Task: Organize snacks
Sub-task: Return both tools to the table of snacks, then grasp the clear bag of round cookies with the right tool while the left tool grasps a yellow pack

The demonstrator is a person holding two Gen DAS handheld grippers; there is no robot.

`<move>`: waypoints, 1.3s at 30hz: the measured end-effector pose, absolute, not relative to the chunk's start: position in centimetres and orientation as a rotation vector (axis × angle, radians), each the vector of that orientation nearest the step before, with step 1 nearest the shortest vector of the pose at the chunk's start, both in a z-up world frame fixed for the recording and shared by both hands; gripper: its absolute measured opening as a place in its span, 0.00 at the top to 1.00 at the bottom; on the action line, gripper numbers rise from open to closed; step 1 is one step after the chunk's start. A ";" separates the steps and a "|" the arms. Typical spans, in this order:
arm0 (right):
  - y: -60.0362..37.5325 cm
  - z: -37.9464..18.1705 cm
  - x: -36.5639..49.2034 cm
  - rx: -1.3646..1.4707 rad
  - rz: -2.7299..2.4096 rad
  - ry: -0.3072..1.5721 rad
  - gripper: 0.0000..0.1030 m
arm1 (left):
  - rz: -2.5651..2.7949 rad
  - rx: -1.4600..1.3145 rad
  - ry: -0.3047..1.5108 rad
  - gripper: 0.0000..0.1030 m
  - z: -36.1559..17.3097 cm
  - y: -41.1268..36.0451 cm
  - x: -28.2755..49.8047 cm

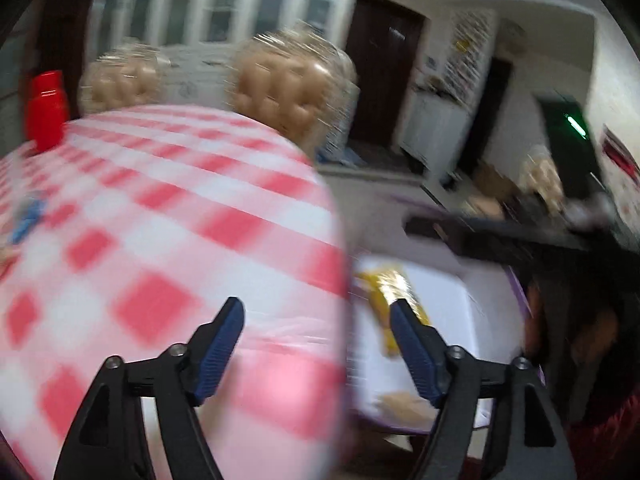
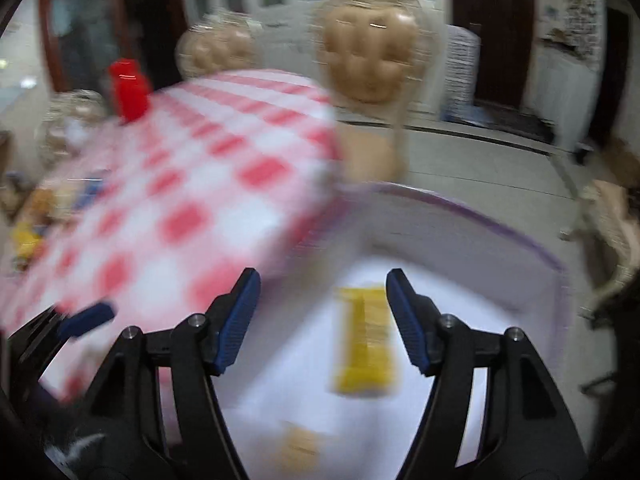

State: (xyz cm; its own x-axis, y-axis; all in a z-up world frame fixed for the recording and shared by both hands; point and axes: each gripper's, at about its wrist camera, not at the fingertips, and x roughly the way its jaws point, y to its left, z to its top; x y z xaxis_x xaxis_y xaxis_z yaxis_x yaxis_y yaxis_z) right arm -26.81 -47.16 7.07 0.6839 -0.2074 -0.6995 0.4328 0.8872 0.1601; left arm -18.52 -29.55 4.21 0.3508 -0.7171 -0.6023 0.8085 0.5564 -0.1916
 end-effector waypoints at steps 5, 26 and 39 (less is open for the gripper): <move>-38.2 6.7 -19.7 0.310 -0.094 0.767 0.28 | -0.728 0.015 0.672 0.17 5.5 -20.7 -11.1; -19.9 1.5 8.8 0.036 0.191 0.889 0.28 | -0.087 -0.582 0.638 0.16 4.2 10.1 10.7; -21.6 2.3 7.6 0.052 0.176 0.873 0.66 | -0.169 -0.310 0.724 0.16 4.3 3.1 9.0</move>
State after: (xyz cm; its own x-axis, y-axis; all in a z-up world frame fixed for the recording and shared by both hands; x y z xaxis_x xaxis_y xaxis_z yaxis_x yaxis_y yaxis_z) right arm 7.61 -21.63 2.29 0.6288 0.1750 -0.7576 -0.1328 0.9842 0.1171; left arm 8.95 3.12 4.29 0.7382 -0.2575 -0.6236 0.0451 0.9411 -0.3352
